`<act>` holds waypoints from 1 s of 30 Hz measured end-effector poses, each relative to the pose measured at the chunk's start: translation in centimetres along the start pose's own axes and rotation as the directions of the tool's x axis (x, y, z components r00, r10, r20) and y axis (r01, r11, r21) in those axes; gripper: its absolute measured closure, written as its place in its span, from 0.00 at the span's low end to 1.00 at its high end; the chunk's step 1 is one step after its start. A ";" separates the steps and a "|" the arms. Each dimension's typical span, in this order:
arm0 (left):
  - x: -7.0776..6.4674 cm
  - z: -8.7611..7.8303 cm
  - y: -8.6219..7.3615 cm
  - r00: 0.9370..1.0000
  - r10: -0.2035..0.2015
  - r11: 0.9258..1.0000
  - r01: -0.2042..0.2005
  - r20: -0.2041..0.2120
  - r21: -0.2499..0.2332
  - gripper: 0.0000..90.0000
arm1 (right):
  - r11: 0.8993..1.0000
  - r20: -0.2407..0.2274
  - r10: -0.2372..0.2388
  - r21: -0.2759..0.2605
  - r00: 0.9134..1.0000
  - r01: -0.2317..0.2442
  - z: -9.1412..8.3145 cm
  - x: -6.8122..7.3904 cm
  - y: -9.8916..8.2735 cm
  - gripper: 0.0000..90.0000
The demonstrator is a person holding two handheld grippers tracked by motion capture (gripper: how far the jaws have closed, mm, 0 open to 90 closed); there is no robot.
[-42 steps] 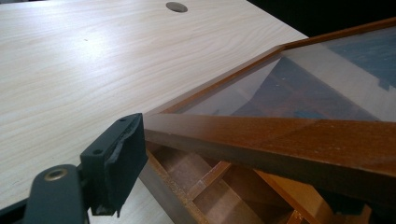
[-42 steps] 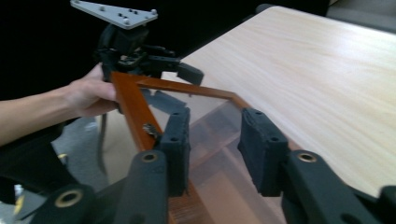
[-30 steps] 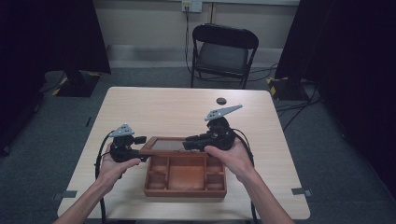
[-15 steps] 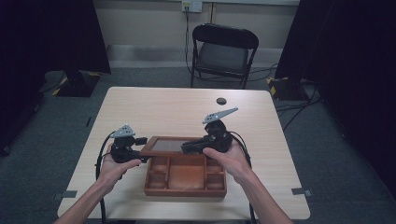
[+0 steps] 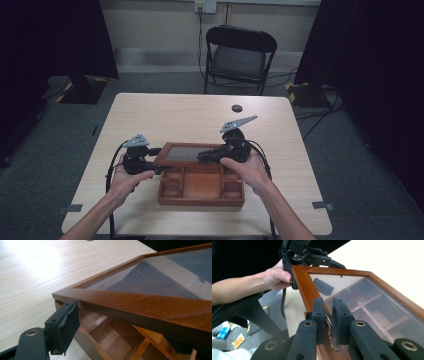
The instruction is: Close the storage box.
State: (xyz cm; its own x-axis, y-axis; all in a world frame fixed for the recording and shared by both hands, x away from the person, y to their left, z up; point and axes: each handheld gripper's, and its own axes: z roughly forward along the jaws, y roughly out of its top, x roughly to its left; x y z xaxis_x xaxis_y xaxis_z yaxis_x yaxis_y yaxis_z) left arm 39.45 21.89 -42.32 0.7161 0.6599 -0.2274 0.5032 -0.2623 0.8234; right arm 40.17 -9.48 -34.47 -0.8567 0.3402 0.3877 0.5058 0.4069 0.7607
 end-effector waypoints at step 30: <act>2.1 -0.4 -1.2 0.999 -0.034 0.999 0.035 -0.033 0.038 0.22 | 0.998 -0.005 0.031 0.058 1.000 -0.031 0.6 -0.2 -1.1 0.90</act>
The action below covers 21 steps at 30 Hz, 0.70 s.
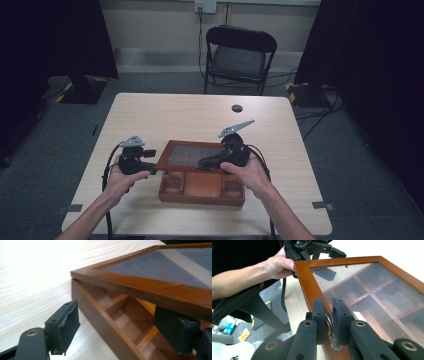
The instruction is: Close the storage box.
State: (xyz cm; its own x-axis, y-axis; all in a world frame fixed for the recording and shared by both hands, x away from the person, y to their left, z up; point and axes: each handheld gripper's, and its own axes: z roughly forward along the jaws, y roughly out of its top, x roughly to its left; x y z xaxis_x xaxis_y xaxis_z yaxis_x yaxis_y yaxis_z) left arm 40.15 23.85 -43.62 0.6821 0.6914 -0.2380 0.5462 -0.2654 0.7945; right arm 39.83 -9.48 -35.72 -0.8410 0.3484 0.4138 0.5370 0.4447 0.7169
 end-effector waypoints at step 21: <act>1.8 -1.1 -0.1 0.997 -0.047 0.999 0.045 -0.055 -0.026 0.23 | 0.999 0.021 -0.020 0.030 1.000 0.019 -0.1 0.2 -1.5 0.90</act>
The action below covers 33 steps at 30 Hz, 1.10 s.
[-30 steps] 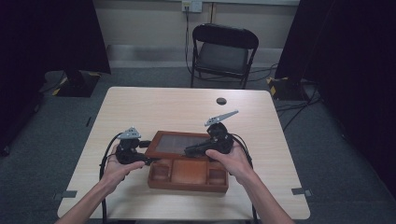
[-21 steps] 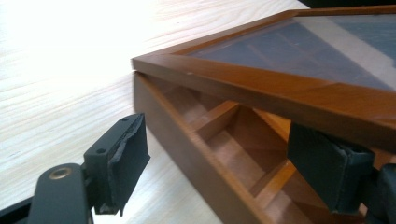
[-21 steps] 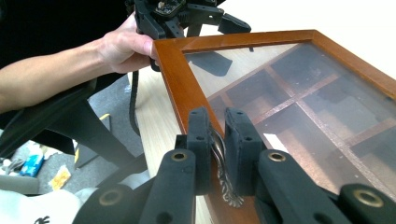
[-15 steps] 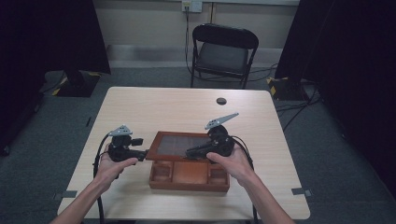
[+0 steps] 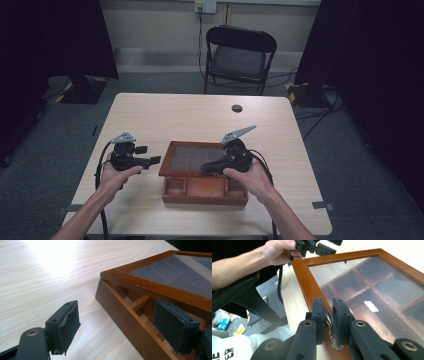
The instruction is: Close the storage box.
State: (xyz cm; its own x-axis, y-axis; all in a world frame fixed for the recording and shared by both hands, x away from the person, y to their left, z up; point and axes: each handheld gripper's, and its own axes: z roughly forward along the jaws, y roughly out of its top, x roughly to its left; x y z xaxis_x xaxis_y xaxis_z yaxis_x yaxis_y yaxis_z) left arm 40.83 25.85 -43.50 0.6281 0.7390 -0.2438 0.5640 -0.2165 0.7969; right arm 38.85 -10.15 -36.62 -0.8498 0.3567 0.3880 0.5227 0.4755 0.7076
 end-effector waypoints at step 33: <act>-0.1 0.1 0.0 1.000 0.011 1.000 -0.011 -0.004 0.019 0.23 | 0.992 0.010 0.001 0.127 1.000 -0.002 3.5 -0.3 -3.6 0.90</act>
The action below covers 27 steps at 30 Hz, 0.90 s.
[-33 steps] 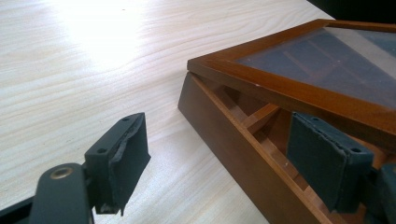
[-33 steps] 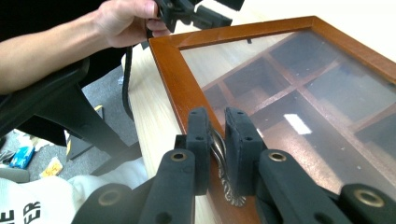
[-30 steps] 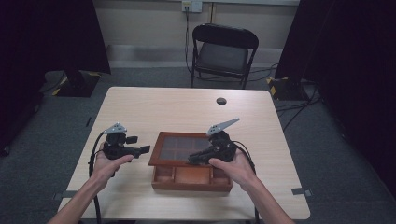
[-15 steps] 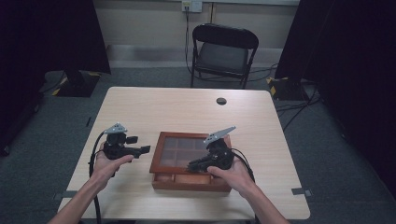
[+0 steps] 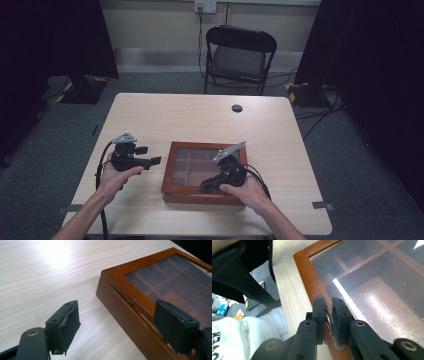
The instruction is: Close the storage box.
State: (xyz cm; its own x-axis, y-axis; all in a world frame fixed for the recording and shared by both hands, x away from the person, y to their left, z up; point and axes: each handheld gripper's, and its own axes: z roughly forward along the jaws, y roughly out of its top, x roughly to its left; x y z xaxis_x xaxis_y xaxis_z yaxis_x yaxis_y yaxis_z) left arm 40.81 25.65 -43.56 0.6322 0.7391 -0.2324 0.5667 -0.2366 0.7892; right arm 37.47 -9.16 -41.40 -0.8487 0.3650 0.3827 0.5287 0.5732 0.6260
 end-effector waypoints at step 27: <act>1.0 0.1 -0.7 0.997 0.014 0.995 -0.006 -0.074 0.097 0.21 | 0.977 0.204 0.153 -0.176 0.967 -0.118 -4.4 -2.4 -3.5 0.49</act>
State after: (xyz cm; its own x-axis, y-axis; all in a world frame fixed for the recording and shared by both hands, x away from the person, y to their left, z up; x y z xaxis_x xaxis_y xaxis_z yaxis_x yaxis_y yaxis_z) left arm 41.06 26.48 -44.41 0.5989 0.7807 -0.1786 0.6113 -0.3015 0.7318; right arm 37.60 -15.26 -41.51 -0.7376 0.5904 0.3276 0.6153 0.3880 0.6862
